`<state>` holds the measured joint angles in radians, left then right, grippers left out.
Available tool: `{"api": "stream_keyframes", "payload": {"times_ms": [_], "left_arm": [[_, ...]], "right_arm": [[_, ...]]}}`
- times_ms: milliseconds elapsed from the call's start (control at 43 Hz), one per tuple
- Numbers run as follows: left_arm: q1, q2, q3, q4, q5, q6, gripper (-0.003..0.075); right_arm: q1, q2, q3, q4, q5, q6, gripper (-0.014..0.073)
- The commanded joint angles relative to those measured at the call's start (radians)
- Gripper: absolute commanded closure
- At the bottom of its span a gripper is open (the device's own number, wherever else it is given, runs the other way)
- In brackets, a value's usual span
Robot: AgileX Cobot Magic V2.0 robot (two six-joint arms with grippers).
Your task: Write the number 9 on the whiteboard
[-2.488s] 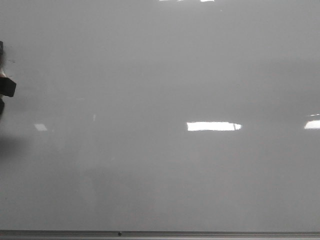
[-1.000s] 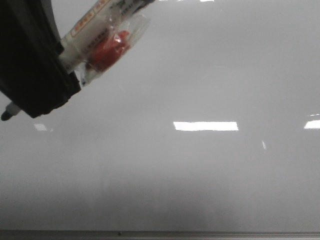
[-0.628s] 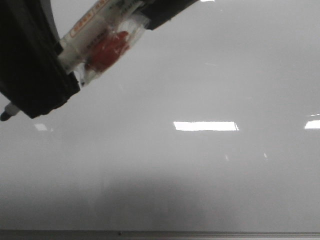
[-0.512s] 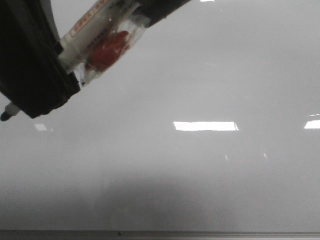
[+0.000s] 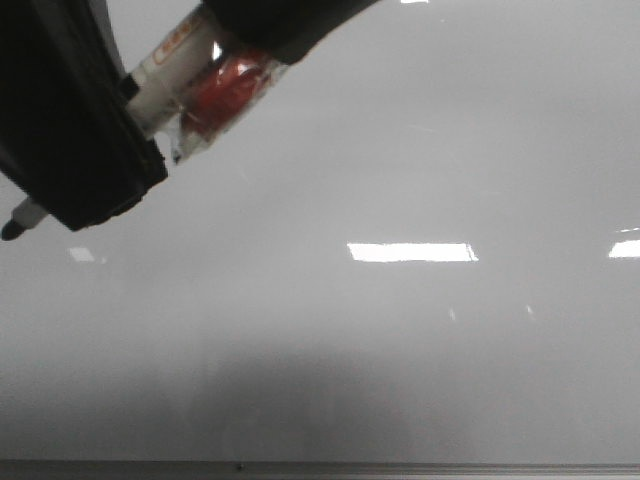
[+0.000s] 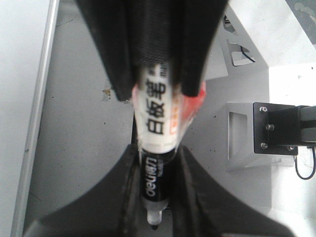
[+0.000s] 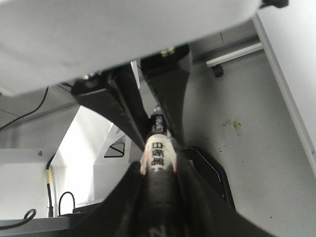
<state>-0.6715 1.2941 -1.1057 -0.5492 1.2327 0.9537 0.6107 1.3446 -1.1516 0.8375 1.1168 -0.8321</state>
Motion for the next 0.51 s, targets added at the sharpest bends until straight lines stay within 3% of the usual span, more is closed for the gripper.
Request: {"api": "stream_keyframes", "payload": {"times_ms": [0, 70, 163, 256, 488], "left_arm": [[-0.006, -0.029, -0.032, -0.071, -0.016, 0.005, 0.0589], [-0.006, -0.029, -0.032, -0.071, -0.016, 0.005, 0.0442], [-0.006, -0.029, -0.032, -0.073, -0.048, -0.016, 0.0178], [-0.006, -0.029, -0.032, -0.073, -0.069, -0.021, 0.0044], [-0.006, -0.029, -0.032, -0.073, -0.080, -0.022, 0.0088]], "right_arm": [[0.000, -0.022, -0.035, 0.060, -0.004, -0.013, 0.0661], [0.000, -0.022, -0.035, 0.060, -0.012, -0.013, 0.0662], [-0.008, -0.022, -0.035, 0.049, -0.017, -0.013, 0.0662], [-0.045, -0.023, -0.034, -0.009, 0.009, -0.010, 0.0662], [-0.243, -0.128, 0.078, -0.021, -0.051, -0.010, 0.0661]]}}
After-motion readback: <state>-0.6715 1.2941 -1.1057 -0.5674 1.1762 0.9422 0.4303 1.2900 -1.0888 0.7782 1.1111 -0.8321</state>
